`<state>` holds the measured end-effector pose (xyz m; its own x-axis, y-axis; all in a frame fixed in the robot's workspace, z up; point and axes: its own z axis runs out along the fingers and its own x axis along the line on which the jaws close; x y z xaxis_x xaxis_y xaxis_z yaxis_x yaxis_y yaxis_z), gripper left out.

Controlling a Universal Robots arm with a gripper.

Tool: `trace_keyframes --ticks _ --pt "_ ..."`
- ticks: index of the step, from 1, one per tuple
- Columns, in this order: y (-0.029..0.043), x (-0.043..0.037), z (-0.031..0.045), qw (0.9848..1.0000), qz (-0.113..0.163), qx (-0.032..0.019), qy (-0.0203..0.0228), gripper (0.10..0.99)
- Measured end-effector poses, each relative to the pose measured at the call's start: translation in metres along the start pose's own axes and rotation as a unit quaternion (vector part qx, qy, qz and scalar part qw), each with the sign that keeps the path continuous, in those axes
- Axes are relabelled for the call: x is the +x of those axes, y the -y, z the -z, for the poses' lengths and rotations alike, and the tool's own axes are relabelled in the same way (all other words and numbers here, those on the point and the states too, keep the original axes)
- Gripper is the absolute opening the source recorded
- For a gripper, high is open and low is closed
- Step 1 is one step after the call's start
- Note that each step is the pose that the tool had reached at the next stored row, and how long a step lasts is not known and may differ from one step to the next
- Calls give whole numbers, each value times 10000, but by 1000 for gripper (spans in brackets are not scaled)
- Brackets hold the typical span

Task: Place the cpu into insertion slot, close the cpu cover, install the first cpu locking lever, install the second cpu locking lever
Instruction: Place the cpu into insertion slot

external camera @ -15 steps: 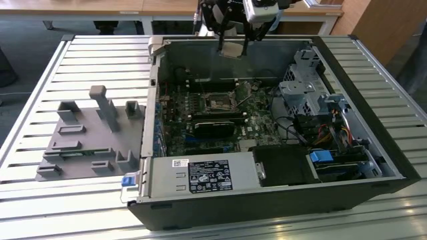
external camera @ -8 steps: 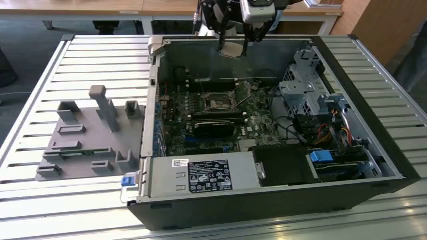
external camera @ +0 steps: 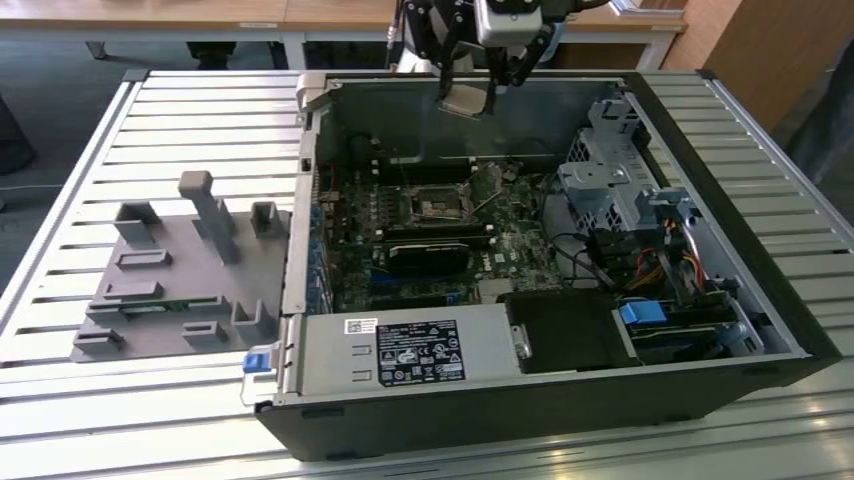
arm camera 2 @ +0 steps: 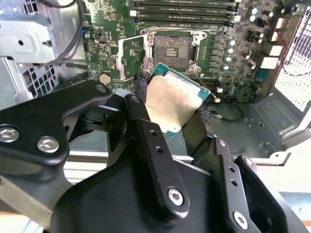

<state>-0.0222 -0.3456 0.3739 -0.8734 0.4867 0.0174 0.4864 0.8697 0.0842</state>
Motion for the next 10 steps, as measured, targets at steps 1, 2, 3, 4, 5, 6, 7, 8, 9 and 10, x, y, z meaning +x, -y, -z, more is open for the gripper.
trace_keyframes --ticks 1,2,3,4,5,6,7,8,9,10 --pt "0 0 0 10000 -48 0 4 541" --pt "0 0 -1 10000 -97 -1 9 541" --pt "0 0 -1 9999 -149 -1 13 541" --pt "0 0 -1 9998 -198 -2 17 541" --pt "0 0 -2 9997 -246 -3 22 541" --pt "0 0 -2 9995 -304 -3 27 541" --pt "0 0 -2 9994 -350 -4 31 541" --pt "0 0 -2 9992 -396 -5 35 541" --pt "0 0 -3 9990 -443 -6 39 541" --pt "0 0 -3 9988 -490 -6 43 541"
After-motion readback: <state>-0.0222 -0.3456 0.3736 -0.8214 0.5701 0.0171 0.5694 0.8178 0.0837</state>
